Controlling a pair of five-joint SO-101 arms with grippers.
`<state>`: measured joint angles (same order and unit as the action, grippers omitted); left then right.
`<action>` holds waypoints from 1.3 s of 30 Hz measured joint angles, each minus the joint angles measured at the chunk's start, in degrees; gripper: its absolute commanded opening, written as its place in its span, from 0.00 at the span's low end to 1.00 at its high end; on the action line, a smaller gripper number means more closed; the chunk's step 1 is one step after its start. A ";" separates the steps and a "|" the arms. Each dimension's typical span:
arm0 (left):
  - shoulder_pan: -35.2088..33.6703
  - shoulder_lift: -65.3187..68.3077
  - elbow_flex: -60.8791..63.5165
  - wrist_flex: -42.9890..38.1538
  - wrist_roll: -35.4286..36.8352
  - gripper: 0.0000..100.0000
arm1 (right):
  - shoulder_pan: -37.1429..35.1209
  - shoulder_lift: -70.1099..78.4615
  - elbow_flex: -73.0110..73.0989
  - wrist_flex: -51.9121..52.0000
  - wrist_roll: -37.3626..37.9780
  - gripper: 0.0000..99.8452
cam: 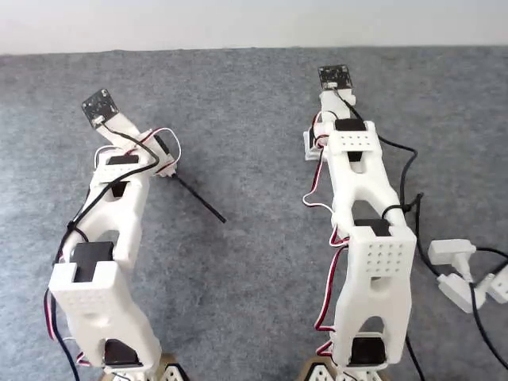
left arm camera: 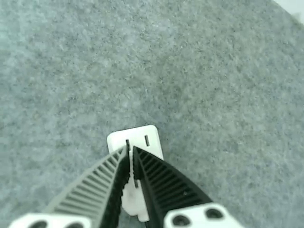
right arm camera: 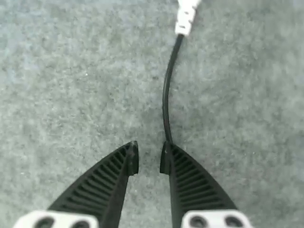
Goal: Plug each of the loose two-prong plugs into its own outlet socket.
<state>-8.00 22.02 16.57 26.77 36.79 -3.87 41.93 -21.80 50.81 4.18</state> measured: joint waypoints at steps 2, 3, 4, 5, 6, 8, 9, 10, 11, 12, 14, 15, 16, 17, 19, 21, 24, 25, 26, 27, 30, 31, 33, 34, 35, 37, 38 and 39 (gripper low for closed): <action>0.00 0.00 0.00 0.00 0.00 0.01 | 0.18 0.00 -0.18 0.00 0.88 0.08; 0.00 0.00 0.00 0.00 0.00 0.01 | 0.26 0.00 -0.18 0.00 1.14 0.08; 0.00 0.00 0.00 0.00 0.00 0.01 | 0.35 0.00 -0.18 0.00 1.32 0.08; 0.00 0.00 0.00 0.00 0.00 0.01 | 0.35 0.00 -0.18 0.00 1.49 0.08; 0.00 0.00 0.00 0.00 0.00 0.01 | 0.26 0.00 -0.18 0.00 1.49 0.08; 0.00 0.00 0.00 0.00 -0.09 0.01 | 0.79 0.00 -0.18 0.00 1.76 0.08; 0.00 0.00 0.00 0.00 -0.09 0.01 | 1.23 0.00 -0.18 0.00 2.02 0.08; 0.00 0.00 0.00 0.00 -0.09 0.01 | 1.58 0.00 -0.18 0.00 2.55 0.08; 0.00 0.00 0.00 0.00 -0.09 0.01 | 1.85 0.00 -0.18 0.00 3.25 0.08; 0.00 0.00 0.00 0.00 -0.09 0.01 | 2.11 0.00 -0.18 0.00 4.22 0.08; 0.00 0.00 0.00 0.00 -0.09 0.01 | 2.20 0.00 -0.18 0.18 5.36 0.08; 0.00 0.00 0.00 0.00 -0.09 0.01 | 2.37 0.00 -0.18 0.62 5.80 0.08; 0.00 0.00 0.00 0.00 -0.09 0.01 | 2.37 0.00 -0.18 0.88 5.98 0.08; 0.00 0.00 0.00 0.00 -0.09 0.01 | 2.37 0.00 -0.18 1.14 6.15 0.08; 0.00 0.00 0.00 0.00 -0.09 0.01 | 2.37 0.00 -0.18 1.49 6.33 0.08; 0.00 0.00 0.00 0.00 -0.09 0.01 | 2.37 0.00 -0.53 2.64 6.33 0.08; 0.00 0.00 0.00 0.00 -0.09 0.01 | 2.37 -0.53 -0.79 4.84 6.33 0.08; 0.00 0.00 0.00 0.00 -0.09 0.01 | 2.46 -0.88 -0.79 5.10 6.33 0.08; 0.00 0.00 0.00 0.00 -0.09 0.01 | 2.46 -1.32 -0.79 5.19 6.33 0.08; 0.00 0.00 0.00 0.00 -0.09 0.01 | 2.64 -1.67 -0.79 5.19 6.33 0.08; 0.00 0.00 0.00 0.00 -0.09 0.01 | 3.69 -2.37 -0.79 5.19 6.33 0.08; 0.00 0.00 0.00 0.00 -0.09 0.01 | 4.04 -2.37 -0.79 5.19 6.33 0.08; 0.00 0.00 0.00 0.00 -0.09 0.01 | 4.57 -2.37 -0.79 5.19 6.33 0.08; 0.00 0.00 0.00 0.00 -0.09 0.01 | 4.66 -2.37 -0.79 5.19 6.33 0.08; 0.00 0.00 0.00 0.00 -0.09 0.01 | 4.75 -2.37 -0.79 5.19 6.86 0.08; 0.00 0.00 0.00 0.00 -0.09 0.01 | 4.66 -2.37 -0.79 5.27 9.05 0.08; 0.00 0.00 0.00 0.00 -0.09 0.01 | 4.57 -2.29 -0.79 5.45 10.02 0.08; 0.00 0.00 0.00 0.00 -0.09 0.01 | 4.48 -1.85 -0.88 5.45 10.73 0.08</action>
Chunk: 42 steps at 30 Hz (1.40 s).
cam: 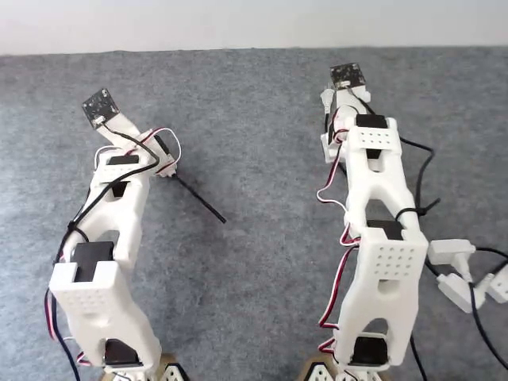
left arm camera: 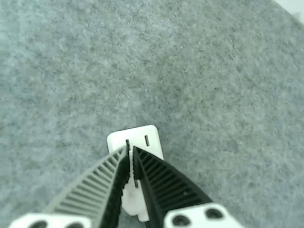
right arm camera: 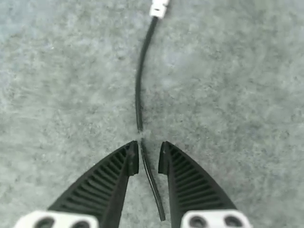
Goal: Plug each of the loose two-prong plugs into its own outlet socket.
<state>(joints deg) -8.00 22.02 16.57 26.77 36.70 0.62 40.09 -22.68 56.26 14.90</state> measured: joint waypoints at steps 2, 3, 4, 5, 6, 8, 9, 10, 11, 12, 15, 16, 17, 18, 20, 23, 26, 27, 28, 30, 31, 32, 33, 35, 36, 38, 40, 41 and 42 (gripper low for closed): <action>0.00 0.00 0.00 0.00 0.00 0.01 | 0.00 0.62 0.00 0.97 0.88 0.08; 0.00 0.00 0.00 0.00 0.00 0.01 | 0.00 0.62 0.09 1.58 1.14 0.08; 0.00 0.00 0.00 0.00 0.00 0.01 | 0.00 0.62 0.09 2.02 1.23 0.08; 0.00 0.00 0.00 0.00 0.00 0.01 | -0.09 0.53 0.09 2.20 1.41 0.08; 0.00 0.00 0.00 0.00 0.00 0.01 | -0.26 0.53 0.09 2.29 1.49 0.08; 0.00 0.00 0.00 0.00 0.00 0.01 | -0.97 0.62 0.09 2.55 2.02 0.08; 0.00 0.00 0.00 0.00 0.00 0.01 | -1.14 0.62 0.09 2.64 2.64 0.06; 0.00 0.00 0.00 0.00 0.00 0.01 | -1.14 0.88 0.00 2.64 3.43 0.04; 0.00 0.00 0.00 0.00 0.00 0.01 | -1.14 1.49 0.00 2.73 4.22 0.01; 0.00 0.00 0.00 0.00 0.00 0.01 | -0.97 2.02 -0.09 2.81 5.01 0.00; 0.00 0.00 0.00 0.00 0.00 0.01 | -0.62 3.87 -2.37 3.96 7.30 0.01; 0.00 0.00 0.00 0.00 0.00 0.01 | -0.62 4.48 -3.25 4.48 7.82 0.01; 0.00 0.00 0.00 0.00 0.00 0.01 | -0.62 5.19 -4.22 4.92 8.09 0.01; 0.00 0.00 0.00 0.00 0.00 0.01 | -0.62 5.89 -5.27 5.54 8.26 0.01; 0.00 0.00 0.00 0.00 0.00 0.01 | -0.62 7.56 -8.35 7.74 8.79 0.01; 0.00 0.09 0.00 0.00 0.00 0.01 | -0.62 10.64 -14.07 11.96 9.05 0.01; 0.00 0.09 0.00 0.00 0.00 0.01 | -0.62 13.89 -20.31 16.35 9.05 0.01; 0.00 0.09 0.00 0.00 0.00 0.01 | -0.62 14.68 -22.07 17.67 9.05 0.01; 0.00 0.09 0.00 0.00 0.00 0.01 | -0.62 15.47 -23.56 18.90 9.05 0.01; 0.00 0.09 0.00 0.00 0.00 0.01 | -0.62 16.53 -25.93 20.84 9.05 0.01; 0.00 0.09 0.00 0.00 0.00 0.01 | -0.62 16.62 -26.29 21.63 9.05 0.01; 0.00 0.09 0.00 0.00 0.00 0.01 | -0.62 16.62 -26.73 22.15 9.05 0.03; 0.00 0.09 0.00 0.00 0.00 0.01 | -0.62 16.70 -27.25 22.68 9.05 0.06; 0.00 0.09 0.00 0.00 0.00 0.01 | -0.62 16.70 -27.52 23.30 9.05 0.11; 0.00 0.09 0.00 0.00 0.00 0.01 | -0.79 16.70 -27.52 23.65 9.14 0.13; 0.00 0.09 0.00 0.00 0.00 0.01 | -1.32 16.79 -27.52 24.09 9.23 0.13; 0.00 0.09 0.00 0.00 0.00 0.01 | -1.32 17.14 -27.52 24.26 9.23 0.11; 0.00 0.09 0.00 0.00 0.00 0.01 | -1.23 17.23 -27.52 24.53 9.23 0.10; 0.00 0.09 0.00 0.00 0.09 0.01 | -1.23 17.23 -27.52 24.44 9.23 0.09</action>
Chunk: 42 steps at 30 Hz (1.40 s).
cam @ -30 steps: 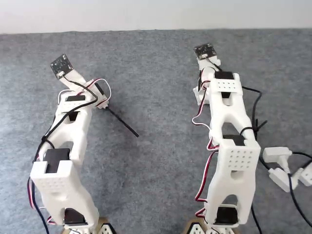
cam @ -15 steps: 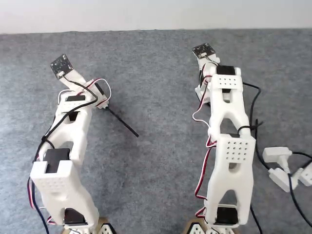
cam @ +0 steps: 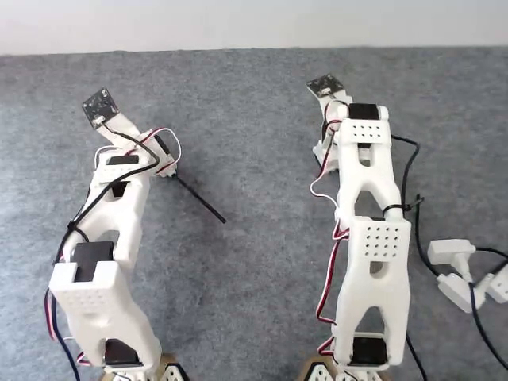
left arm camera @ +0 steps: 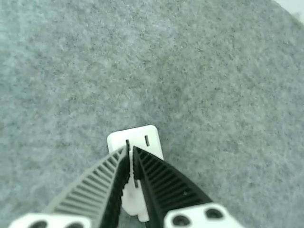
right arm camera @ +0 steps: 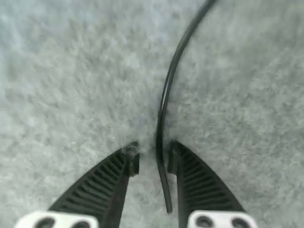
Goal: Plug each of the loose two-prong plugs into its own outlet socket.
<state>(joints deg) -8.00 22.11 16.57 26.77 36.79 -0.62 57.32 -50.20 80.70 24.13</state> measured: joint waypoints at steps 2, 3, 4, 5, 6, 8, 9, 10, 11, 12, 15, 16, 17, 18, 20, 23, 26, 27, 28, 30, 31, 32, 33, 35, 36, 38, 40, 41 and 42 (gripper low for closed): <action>0.00 0.00 0.00 0.00 0.00 0.01 | 0.00 0.00 0.00 0.79 0.00 0.09; 0.00 0.00 0.00 0.00 -0.09 0.01 | 0.00 0.00 0.00 0.88 0.00 0.09; 0.00 0.00 0.00 0.00 -0.09 0.01 | 0.09 0.00 0.00 0.88 0.00 0.08; 0.00 0.00 0.00 0.00 -0.09 0.01 | 0.18 0.00 0.00 0.88 0.26 0.08; 0.00 0.00 0.00 0.00 -0.09 0.01 | 0.18 0.00 0.00 0.88 0.62 0.07; 0.00 0.00 0.00 0.00 -0.09 0.01 | 0.26 0.00 0.00 0.88 1.41 0.01; 0.00 0.00 0.00 0.00 -0.09 0.01 | 0.44 0.00 0.00 0.88 1.41 0.01; 0.00 0.00 0.00 0.00 -0.09 0.01 | 0.53 0.09 0.00 0.88 1.49 0.02; 0.00 0.00 0.00 0.00 -0.09 0.01 | 0.62 0.18 0.00 0.88 1.49 0.01; 0.00 0.00 0.00 0.00 -0.09 0.01 | 0.70 0.18 0.00 0.88 1.49 0.01; 0.00 0.00 0.00 0.00 -0.09 0.01 | 1.05 0.18 0.00 0.88 0.97 0.01; 0.00 0.00 0.00 0.00 -0.09 0.01 | 1.05 0.18 0.00 0.97 0.35 0.01; 0.00 0.00 0.00 0.00 -0.09 0.01 | 1.14 0.18 0.00 1.49 -0.44 0.01; 0.00 0.00 0.00 0.00 -0.09 0.01 | 1.32 0.18 0.00 2.11 -1.05 0.01; 0.00 0.00 0.00 0.35 -0.09 0.01 | 1.41 0.18 -0.09 4.13 -1.85 0.01; 1.76 -1.41 0.18 3.16 -2.64 0.01 | 1.41 0.00 -0.53 7.91 -2.37 0.01; 4.04 -5.19 4.75 2.73 -8.18 0.01 | 0.35 -0.44 -0.53 11.08 -2.55 0.01; 4.66 -6.77 7.12 1.14 -9.67 0.01 | -0.35 -0.44 -0.53 11.96 -2.55 0.01; 5.10 -8.35 9.67 -1.05 -10.73 0.01 | -1.05 -0.44 -0.53 12.66 -2.55 0.01; 5.54 -12.13 15.30 -6.07 -11.87 0.01 | -2.90 -0.88 -0.44 14.07 -2.55 0.01; 5.63 -14.15 18.20 -8.70 -12.48 0.01 | -4.04 -1.49 -0.44 14.86 -2.55 0.01; 5.89 -16.09 20.92 -11.08 -13.01 0.01 | -5.10 -2.37 -0.44 15.74 -2.55 0.01; 6.24 -17.93 23.30 -13.01 -13.54 0.01 | -6.33 -3.43 -0.44 16.53 -2.81 0.01; 6.86 -20.75 26.55 -15.12 -14.42 0.01 | -8.53 -5.54 -0.44 18.11 -3.87 0.01; 6.86 -21.80 27.34 -15.47 -14.77 0.01 | -9.41 -6.42 -0.44 18.81 -4.31 0.01; 6.51 -22.77 27.69 -15.91 -14.51 0.01 | -11.08 -7.91 -0.44 19.60 -4.84 0.01; 6.59 -23.56 27.69 -15.91 -14.77 0.01 | -12.31 -9.76 0.97 19.60 -5.63 0.01; 6.77 -23.91 27.96 -15.91 -14.77 0.01 | -12.84 -10.64 2.37 19.60 -5.80 0.01; 6.77 -24.00 28.04 -15.91 -14.77 0.01 | -13.45 -11.78 3.96 19.60 -5.89 0.01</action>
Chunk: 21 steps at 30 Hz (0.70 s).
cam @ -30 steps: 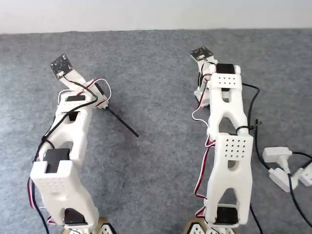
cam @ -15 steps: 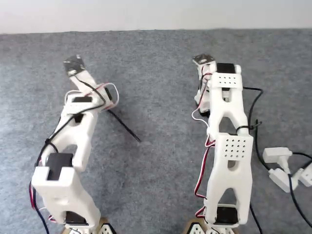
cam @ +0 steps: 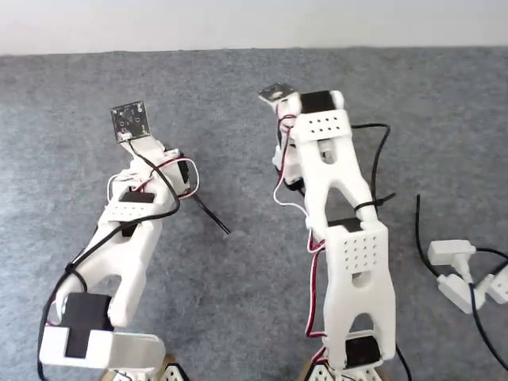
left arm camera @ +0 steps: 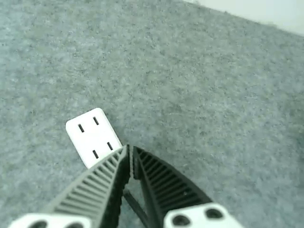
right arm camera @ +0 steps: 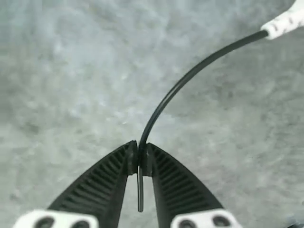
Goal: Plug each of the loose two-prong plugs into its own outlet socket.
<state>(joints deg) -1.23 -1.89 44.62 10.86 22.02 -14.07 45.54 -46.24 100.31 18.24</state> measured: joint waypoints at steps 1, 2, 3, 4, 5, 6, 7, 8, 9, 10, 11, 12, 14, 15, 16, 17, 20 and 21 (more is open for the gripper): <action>-0.09 0.00 0.00 0.00 0.00 0.01 | -0.70 -0.97 1.76 0.00 0.00 0.01; -0.44 0.00 0.00 0.00 -0.18 0.01 | -1.41 -2.37 3.60 0.00 -0.18 0.01; -0.97 0.00 0.00 0.00 -0.26 0.01 | -2.20 -3.78 5.54 0.00 -0.35 0.01; -1.58 -0.18 0.00 0.00 -0.09 0.01 | -3.25 -5.71 7.30 0.00 -0.35 0.01; -2.02 -0.70 0.26 0.00 0.00 0.01 | -4.48 -7.82 9.41 0.00 -0.35 0.01; -2.37 -1.49 0.70 0.00 0.00 0.01 | -5.89 -10.20 11.69 0.00 -0.35 0.01; -2.73 -2.46 1.23 0.00 0.00 0.01 | -7.56 -12.75 14.07 0.00 -0.35 0.01; -3.16 -3.43 2.20 -0.09 -0.09 0.01 | -9.23 -15.30 16.44 0.00 -0.35 0.01; -3.69 -4.40 3.16 -0.18 -0.09 0.02 | -11.08 -18.11 19.34 -0.18 -0.35 0.01; -4.22 -5.36 4.13 -0.18 -0.09 0.02 | -12.75 -21.01 22.51 -0.70 -0.35 0.01; -4.75 -6.42 4.84 -0.18 -0.09 0.03 | -14.51 -23.91 25.49 -1.32 -0.35 0.01; -5.27 -7.56 5.80 -0.18 -0.09 0.05 | -16.26 -26.99 29.10 -2.46 -0.35 0.01; -6.51 -9.67 7.82 -0.18 -0.09 0.09 | -19.52 -32.62 36.48 -5.54 -0.35 0.01; -7.03 -10.73 8.88 -0.18 0.00 0.11 | -21.01 -35.25 40.26 -7.21 -0.35 0.01; -7.65 -11.78 10.20 -0.18 0.00 0.13 | -22.42 -37.71 43.78 -9.05 -0.35 0.01; -8.44 -13.01 11.25 -0.18 -0.09 0.14 | -23.91 -40.00 47.38 -10.73 -0.35 0.01; -11.78 -17.49 15.21 -0.18 -0.26 0.17 | -28.48 -45.45 57.23 -15.65 0.97 0.01; -12.92 -19.25 16.79 -0.18 -0.18 0.17 | -30.15 -46.86 60.13 -17.14 1.85 0.01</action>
<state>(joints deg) -14.15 -21.14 61.41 10.68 21.85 -44.22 -1.32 13.89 83.16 20.09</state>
